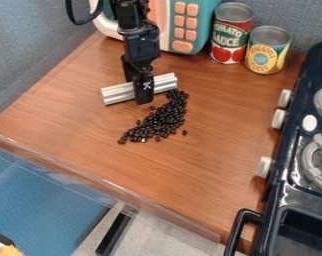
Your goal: Sweep into pile
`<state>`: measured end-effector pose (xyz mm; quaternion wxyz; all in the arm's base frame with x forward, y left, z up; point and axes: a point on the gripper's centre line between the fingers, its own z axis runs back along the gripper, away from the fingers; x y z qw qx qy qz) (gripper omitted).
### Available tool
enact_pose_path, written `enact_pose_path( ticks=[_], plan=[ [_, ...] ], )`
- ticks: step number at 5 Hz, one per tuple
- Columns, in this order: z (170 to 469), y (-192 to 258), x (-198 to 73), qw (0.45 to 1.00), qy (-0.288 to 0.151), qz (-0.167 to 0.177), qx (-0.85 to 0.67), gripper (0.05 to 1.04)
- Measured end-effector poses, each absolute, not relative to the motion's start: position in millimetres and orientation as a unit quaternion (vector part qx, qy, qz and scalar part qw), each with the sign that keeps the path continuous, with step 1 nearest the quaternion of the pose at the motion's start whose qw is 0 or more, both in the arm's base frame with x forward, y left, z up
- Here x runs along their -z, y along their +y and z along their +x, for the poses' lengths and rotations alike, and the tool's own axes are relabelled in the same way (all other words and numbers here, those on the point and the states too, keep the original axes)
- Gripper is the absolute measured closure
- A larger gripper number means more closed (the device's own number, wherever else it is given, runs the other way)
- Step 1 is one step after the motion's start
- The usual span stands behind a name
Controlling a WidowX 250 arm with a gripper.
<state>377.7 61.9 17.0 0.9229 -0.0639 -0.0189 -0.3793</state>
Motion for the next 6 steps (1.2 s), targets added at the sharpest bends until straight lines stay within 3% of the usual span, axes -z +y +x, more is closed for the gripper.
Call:
enact_pose_path(
  ticks=[1,2,3,4,6],
  plan=[
    [379.7,61.9,-28.0,0.922,-0.035,-0.057,0.382,0.108],
    [377.6,63.3,-28.2,0.923,-0.039,-0.047,0.379,0.354],
    [378.6,59.5,-27.9,0.923,-0.040,-0.047,0.379,0.668],
    [379.4,59.4,-27.0,0.926,-0.039,-0.039,0.375,0.755],
    [379.1,61.4,-24.2,0.927,-0.037,-0.023,0.371,0.755]
  ],
)
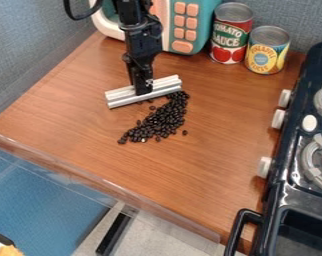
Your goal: Sweep into pile
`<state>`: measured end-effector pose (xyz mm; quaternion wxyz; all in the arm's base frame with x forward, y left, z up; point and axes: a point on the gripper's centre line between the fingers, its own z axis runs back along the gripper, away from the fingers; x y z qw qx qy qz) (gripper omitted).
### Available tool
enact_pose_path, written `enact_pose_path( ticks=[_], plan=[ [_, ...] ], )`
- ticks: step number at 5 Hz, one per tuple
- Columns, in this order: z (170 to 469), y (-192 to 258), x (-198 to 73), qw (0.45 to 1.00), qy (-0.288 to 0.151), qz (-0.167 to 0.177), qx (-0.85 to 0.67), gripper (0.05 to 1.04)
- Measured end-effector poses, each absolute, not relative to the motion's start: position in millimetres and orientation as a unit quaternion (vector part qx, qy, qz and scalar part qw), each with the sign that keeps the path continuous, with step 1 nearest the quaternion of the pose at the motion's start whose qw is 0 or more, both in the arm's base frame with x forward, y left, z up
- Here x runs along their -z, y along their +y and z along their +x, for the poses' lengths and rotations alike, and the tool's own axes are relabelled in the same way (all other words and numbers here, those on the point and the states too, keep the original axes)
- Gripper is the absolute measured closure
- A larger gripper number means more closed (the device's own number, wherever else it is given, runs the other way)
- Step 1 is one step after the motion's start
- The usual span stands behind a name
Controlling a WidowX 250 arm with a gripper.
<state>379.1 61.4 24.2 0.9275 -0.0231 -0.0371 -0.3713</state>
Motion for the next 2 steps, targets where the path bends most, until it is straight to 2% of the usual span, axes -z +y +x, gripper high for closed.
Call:
enact_pose_path(
  ticks=[1,2],
  plan=[
    [376.1,56.3,-28.9,0.935,-0.040,-0.049,0.348,0.755],
    [376.6,66.3,-85.0,0.953,-0.105,-0.049,0.279,0.755]
  ],
)
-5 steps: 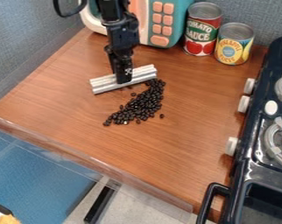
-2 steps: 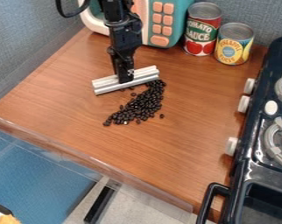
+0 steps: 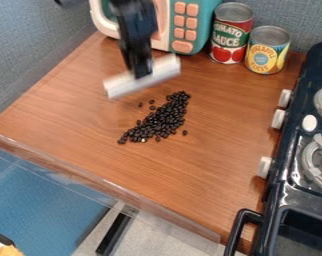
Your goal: Sweep into pile
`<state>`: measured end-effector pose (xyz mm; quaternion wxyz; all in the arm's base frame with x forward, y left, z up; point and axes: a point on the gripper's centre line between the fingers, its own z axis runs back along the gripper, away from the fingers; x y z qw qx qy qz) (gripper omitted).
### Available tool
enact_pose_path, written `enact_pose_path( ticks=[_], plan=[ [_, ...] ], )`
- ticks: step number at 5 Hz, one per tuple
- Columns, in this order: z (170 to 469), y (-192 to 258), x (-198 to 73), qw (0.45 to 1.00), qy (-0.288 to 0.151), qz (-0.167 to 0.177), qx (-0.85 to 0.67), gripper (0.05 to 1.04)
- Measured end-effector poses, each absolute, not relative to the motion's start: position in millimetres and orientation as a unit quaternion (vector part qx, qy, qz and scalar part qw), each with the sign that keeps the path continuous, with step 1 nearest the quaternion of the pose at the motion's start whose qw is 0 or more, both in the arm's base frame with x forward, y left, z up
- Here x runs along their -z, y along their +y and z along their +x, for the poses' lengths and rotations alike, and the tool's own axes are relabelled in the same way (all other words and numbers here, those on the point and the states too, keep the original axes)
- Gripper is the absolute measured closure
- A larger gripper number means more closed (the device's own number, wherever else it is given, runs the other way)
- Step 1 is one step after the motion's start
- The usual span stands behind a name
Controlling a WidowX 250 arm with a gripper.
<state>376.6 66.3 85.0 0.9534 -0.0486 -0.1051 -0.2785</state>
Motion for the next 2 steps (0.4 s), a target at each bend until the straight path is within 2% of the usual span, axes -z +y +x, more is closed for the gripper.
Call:
enact_pose_path(
  ticks=[1,2],
  plan=[
    [362.9,75.3,-127.2,0.961,-0.146,-0.046,0.229,0.756],
    [347.8,80.6,-156.8,0.969,-0.167,-0.023,0.182,0.755]
  ],
)
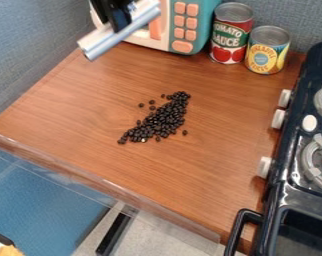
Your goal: Sweep into pile
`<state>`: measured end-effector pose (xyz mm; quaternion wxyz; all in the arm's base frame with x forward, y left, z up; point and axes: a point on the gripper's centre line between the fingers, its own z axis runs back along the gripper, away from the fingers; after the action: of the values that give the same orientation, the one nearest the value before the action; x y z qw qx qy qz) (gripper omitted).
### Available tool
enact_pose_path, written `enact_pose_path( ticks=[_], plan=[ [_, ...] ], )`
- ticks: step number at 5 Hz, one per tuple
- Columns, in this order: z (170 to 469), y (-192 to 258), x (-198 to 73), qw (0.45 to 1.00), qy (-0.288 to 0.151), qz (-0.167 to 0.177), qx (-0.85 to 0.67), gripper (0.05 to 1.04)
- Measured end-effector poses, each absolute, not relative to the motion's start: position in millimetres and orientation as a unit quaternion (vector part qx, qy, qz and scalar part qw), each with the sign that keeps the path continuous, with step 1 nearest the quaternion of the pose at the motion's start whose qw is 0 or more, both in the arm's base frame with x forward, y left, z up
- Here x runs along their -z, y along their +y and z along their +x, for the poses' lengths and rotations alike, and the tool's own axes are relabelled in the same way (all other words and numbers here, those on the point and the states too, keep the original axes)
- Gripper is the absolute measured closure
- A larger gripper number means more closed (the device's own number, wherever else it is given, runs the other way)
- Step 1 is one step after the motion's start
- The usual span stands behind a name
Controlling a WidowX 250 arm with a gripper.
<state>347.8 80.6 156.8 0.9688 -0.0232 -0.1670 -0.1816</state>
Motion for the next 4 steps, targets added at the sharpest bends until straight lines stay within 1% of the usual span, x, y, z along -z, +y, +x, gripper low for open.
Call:
enact_pose_path(
  ticks=[1,2,3,4],
  plan=[
    [325.3,78.3,-151.2,0.988,-0.126,-0.041,0.073,0.755],
    [306.4,56.9,-127.6,0.996,-0.084,-0.014,-0.008,0.755],
    [290.0,50.6,-104.2,0.994,-0.038,-0.002,-0.104,0.755],
    [274.3,47.6,-81.4,0.986,-0.020,-0.008,-0.166,0.755]
  ],
)
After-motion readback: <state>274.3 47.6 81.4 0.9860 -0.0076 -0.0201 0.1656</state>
